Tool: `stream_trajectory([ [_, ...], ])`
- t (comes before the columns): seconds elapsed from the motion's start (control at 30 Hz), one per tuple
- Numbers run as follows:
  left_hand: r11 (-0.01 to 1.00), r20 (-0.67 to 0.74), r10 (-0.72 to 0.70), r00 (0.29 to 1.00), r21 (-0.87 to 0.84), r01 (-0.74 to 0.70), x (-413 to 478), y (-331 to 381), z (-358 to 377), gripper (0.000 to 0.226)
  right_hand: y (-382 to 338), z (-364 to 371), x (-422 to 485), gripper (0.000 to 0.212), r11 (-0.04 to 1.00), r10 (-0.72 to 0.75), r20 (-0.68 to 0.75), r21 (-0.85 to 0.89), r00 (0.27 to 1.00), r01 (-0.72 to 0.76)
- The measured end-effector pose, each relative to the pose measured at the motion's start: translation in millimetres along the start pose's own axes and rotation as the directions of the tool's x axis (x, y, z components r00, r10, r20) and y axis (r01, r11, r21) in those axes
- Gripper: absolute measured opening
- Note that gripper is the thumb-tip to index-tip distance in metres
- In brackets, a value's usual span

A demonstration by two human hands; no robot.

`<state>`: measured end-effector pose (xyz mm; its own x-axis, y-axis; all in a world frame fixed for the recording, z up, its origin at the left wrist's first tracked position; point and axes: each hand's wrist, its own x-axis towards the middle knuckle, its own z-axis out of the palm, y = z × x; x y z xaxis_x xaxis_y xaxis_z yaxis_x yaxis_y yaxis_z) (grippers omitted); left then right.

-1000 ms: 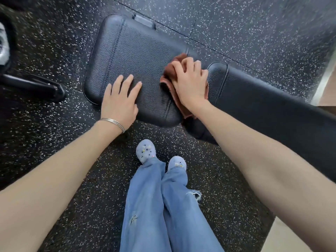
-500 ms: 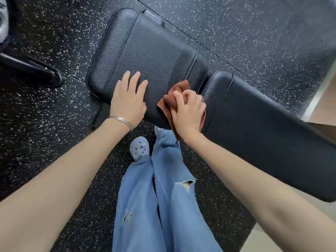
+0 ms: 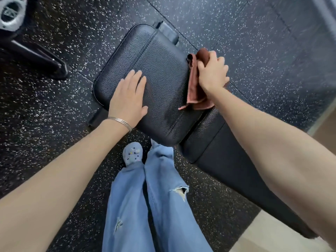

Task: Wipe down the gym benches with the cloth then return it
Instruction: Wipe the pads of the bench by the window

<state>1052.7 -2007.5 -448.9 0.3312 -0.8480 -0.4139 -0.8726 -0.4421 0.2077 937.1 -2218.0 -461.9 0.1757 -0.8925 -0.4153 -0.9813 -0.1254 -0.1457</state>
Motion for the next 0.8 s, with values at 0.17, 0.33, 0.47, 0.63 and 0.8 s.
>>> stream_trajectory([
  [0.17, 1.0, 0.015, -0.024, 1.0, -0.007, 0.024, -0.1, 3.7, -2.2, 0.083, 3.2, 11.1, -35.4, 0.041, 0.978, -0.186, -0.144, -0.124, 0.972, 0.169],
  [0.33, 0.995, -0.007, -0.085, 0.996, -0.048, 0.085, -3.5, -1.0, -5.3, 0.087, 19.6, 37.4, -114.5, 0.035, 0.79, -0.586, 0.003, -0.222, 0.81, 0.572],
  [0.47, 0.975, -0.028, -0.187, 0.982, -0.128, 0.182, -10.4, -7.2, -3.0, 0.087, 17.9, 36.9, -108.9, 0.031, 0.682, -0.716, 0.008, -0.207, 0.698, 0.701],
  [0.63, 0.967, -0.034, -0.203, 0.979, -0.163, 0.195, -16.0, -11.0, -3.3, 0.087, -24.5, 28.6, -58.2, 0.036, 0.886, -0.463, -0.142, -0.117, 0.875, 0.45],
  [0.8, 0.963, -0.044, -0.224, 0.974, -0.161, 0.214, -14.8, -11.7, -2.9, 0.088, -59.7, 18.6, -6.3, 0.039, 0.942, -0.335, -0.154, -0.071, 0.93, 0.328],
])
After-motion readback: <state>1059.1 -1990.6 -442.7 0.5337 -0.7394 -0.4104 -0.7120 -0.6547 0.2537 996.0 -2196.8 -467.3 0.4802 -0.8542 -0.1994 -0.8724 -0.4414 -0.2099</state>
